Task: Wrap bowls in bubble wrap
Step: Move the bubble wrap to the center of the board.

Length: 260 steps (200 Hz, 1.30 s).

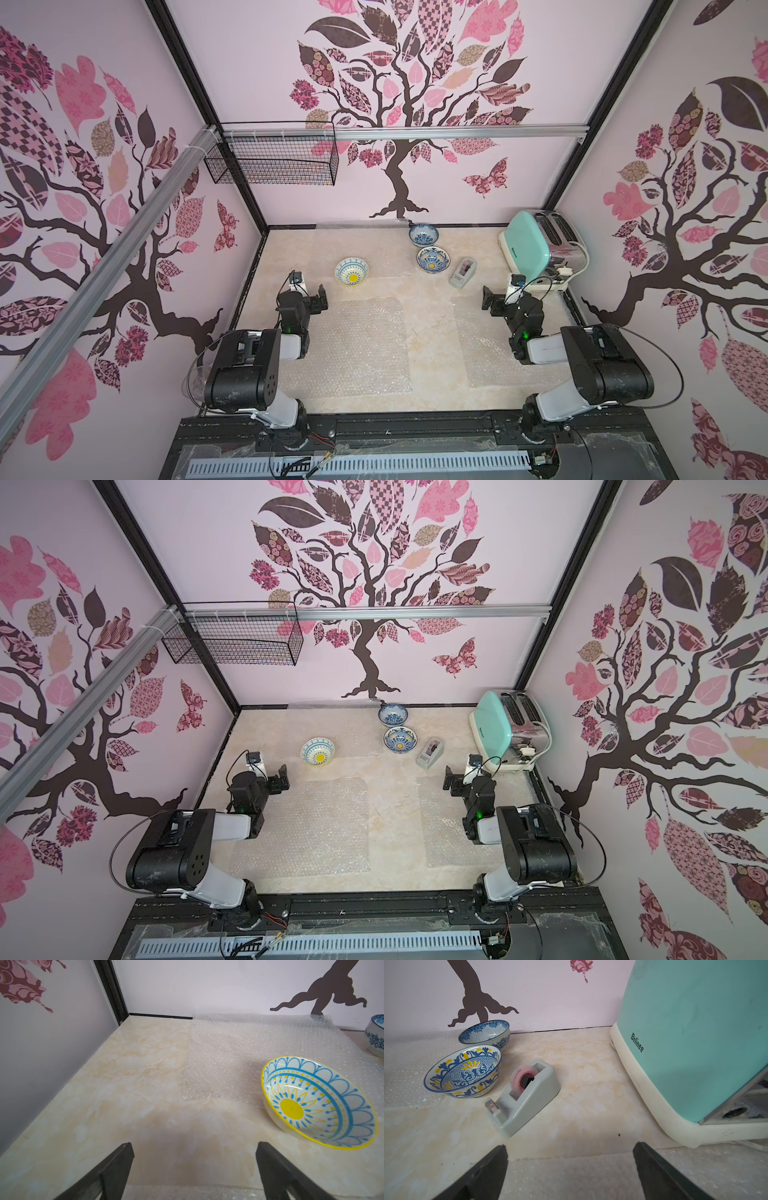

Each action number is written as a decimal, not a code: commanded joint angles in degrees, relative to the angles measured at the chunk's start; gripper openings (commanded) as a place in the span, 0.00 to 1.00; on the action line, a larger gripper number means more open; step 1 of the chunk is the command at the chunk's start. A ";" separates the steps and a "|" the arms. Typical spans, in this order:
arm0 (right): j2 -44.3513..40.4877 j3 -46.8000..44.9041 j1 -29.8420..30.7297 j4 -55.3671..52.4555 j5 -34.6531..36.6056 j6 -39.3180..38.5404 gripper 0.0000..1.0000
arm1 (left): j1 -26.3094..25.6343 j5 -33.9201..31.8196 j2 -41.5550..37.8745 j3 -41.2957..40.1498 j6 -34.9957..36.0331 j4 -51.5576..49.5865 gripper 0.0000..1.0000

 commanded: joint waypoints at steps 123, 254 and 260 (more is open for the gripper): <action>0.85 1.32 -0.20 0.70 -0.39 0.29 1.00 | 0.15 0.42 0.48 0.56 0.64 1.11 0.98; -8.43 -6.57 1.73 8.96 10.66 1.41 1.00 | -11.14 -2.25 -43.17 9.12 -31.66 -40.61 0.98; -12.80 -6.71 1.73 5.56 10.98 1.76 1.00 | -11.20 -1.58 -43.96 9.19 -35.45 -41.59 0.98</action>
